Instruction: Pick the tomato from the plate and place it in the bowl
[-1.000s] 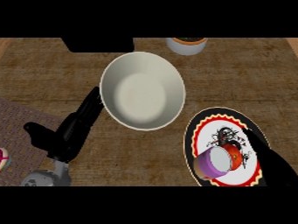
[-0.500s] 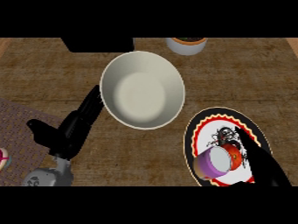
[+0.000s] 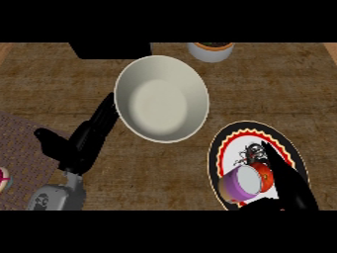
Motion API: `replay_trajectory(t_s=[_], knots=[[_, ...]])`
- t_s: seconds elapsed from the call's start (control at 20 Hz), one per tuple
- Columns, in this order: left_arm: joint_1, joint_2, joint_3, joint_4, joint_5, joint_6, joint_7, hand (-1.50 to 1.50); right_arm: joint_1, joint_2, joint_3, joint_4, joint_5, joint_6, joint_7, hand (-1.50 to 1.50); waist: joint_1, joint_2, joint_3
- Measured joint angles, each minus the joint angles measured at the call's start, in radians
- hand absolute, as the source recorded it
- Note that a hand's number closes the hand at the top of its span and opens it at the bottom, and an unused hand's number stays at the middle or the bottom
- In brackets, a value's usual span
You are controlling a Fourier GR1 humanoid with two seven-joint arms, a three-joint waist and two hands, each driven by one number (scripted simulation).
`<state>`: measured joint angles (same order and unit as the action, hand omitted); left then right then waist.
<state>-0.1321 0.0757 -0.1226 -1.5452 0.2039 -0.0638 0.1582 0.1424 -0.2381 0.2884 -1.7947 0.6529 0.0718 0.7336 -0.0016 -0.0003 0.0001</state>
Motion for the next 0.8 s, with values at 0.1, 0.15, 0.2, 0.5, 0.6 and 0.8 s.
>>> replay_trajectory(t_s=[0.1, 0.15, 0.2, 0.5, 0.6, 0.8], knots=[[-0.006, -0.006, 0.01, 0.025, -0.009, -0.006, -0.023, 0.0, -0.009, 0.014, -0.009, 0.025, 0.01, -0.005, -0.017, -1.5, 0.0, 0.0, 0.0], [0.006, -0.007, 0.004, 0.0, -0.012, -0.003, -0.012, 0.0, -0.034, 0.008, -0.032, 0.051, -0.002, 0.006, -0.033, 1.5, 0.002, 0.0, 0.0], [0.014, -0.012, -0.003, -0.014, -0.018, 0.001, -0.004, 0.0, -0.03, 0.014, -0.038, 0.055, -0.004, -0.003, -0.049, 1.5, 0.002, 0.0, 0.0], [0.014, -0.016, 0.009, -0.029, -0.025, -0.01, 0.01, 0.0, -0.04, 0.034, -0.032, 0.093, 0.056, -0.046, -0.144, 1.5, 0.001, -0.001, -0.002], [0.022, -0.013, 0.012, -0.056, -0.024, -0.014, 0.029, 0.0, -0.048, 0.039, -0.044, 0.118, 0.061, -0.057, -0.181, 1.5, 0.001, -0.002, -0.002], [0.031, -0.013, 0.023, -0.061, -0.027, -0.027, 0.032, 0.0, -0.039, 0.048, -0.04, 0.122, 0.09, -0.062, -0.219, 1.5, 0.001, -0.002, -0.002]])
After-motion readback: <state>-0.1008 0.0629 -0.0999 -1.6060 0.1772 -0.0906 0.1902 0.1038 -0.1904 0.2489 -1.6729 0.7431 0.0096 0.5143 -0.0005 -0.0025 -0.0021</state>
